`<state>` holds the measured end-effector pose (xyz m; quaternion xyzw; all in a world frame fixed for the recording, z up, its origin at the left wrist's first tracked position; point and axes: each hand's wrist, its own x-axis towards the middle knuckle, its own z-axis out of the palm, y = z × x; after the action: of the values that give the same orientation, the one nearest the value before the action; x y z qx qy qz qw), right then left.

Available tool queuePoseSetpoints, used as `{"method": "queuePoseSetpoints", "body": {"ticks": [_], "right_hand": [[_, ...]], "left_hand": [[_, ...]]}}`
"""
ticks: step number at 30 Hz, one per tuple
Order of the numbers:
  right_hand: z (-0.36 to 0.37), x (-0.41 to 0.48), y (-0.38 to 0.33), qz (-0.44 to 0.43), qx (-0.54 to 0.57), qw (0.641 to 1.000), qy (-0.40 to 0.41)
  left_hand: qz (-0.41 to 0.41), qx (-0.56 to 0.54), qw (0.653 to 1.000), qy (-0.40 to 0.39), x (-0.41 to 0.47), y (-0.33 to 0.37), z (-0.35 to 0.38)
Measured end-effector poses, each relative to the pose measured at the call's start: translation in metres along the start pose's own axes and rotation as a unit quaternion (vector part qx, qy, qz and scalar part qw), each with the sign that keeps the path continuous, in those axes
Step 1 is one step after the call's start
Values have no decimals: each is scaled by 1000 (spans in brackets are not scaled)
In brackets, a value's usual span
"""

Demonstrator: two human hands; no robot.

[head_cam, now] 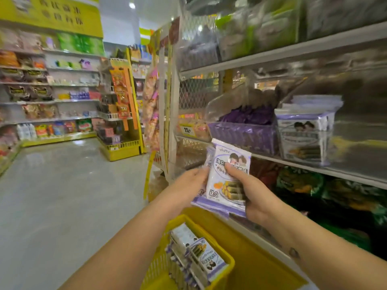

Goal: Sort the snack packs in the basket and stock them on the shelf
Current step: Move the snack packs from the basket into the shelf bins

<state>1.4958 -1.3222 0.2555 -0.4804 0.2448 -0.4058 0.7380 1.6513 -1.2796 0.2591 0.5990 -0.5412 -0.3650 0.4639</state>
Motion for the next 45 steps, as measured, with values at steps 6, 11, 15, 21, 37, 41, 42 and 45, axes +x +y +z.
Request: {"method": "queuePoseSetpoints", "body": {"ticks": [6,11,15,21,37,41,42,45], "right_hand": [[20,-20,-45,-144,-39,989,20],[25,-34,-91,-233,-96,967,39],[12,-46,-146,-222,-142,965,2],[-19,-76,-240,-145,-351,921,-84],[-48,-120,-314,-282,-839,401,236],[-73,-78,-292,-218,-868,356,269],[-77,-66,-289,-202,-866,366,275],[-88,-33,-290,-154,-847,410,301]], "left_hand": [[74,-101,988,-88,-18,52,12],[194,33,979,-62,-30,103,12],[207,31,975,-73,-30,136,5],[248,62,953,-160,-9,184,9],[396,241,886,25,93,204,112],[418,301,855,51,101,177,110],[412,315,854,48,103,174,109],[389,328,861,26,107,171,107]]}}
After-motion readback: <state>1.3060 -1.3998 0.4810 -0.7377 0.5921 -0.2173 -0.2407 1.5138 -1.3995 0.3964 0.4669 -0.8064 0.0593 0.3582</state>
